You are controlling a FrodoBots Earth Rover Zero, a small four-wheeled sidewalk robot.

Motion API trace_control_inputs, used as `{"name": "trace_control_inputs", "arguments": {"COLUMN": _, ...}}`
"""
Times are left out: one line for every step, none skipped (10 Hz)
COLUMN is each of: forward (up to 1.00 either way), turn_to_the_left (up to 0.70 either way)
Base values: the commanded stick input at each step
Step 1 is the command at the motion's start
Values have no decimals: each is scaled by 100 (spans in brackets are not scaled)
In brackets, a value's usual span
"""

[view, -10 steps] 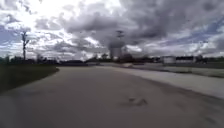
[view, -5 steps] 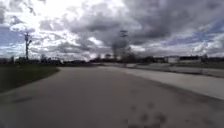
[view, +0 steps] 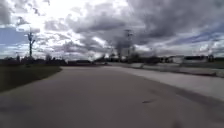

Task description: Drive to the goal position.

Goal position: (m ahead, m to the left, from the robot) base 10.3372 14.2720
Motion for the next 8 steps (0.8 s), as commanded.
{"name": "trace_control_inputs", "arguments": {"forward": 100, "turn_to_the_left": 10}}
{"name": "trace_control_inputs", "arguments": {"forward": 100, "turn_to_the_left": 10}}
{"name": "trace_control_inputs", "arguments": {"forward": 100, "turn_to_the_left": 10}}
{"name": "trace_control_inputs", "arguments": {"forward": 100, "turn_to_the_left": 10}}
{"name": "trace_control_inputs", "arguments": {"forward": 100, "turn_to_the_left": 10}}
{"name": "trace_control_inputs", "arguments": {"forward": 100, "turn_to_the_left": 10}}
{"name": "trace_control_inputs", "arguments": {"forward": 100, "turn_to_the_left": 10}}
{"name": "trace_control_inputs", "arguments": {"forward": 100, "turn_to_the_left": 10}}
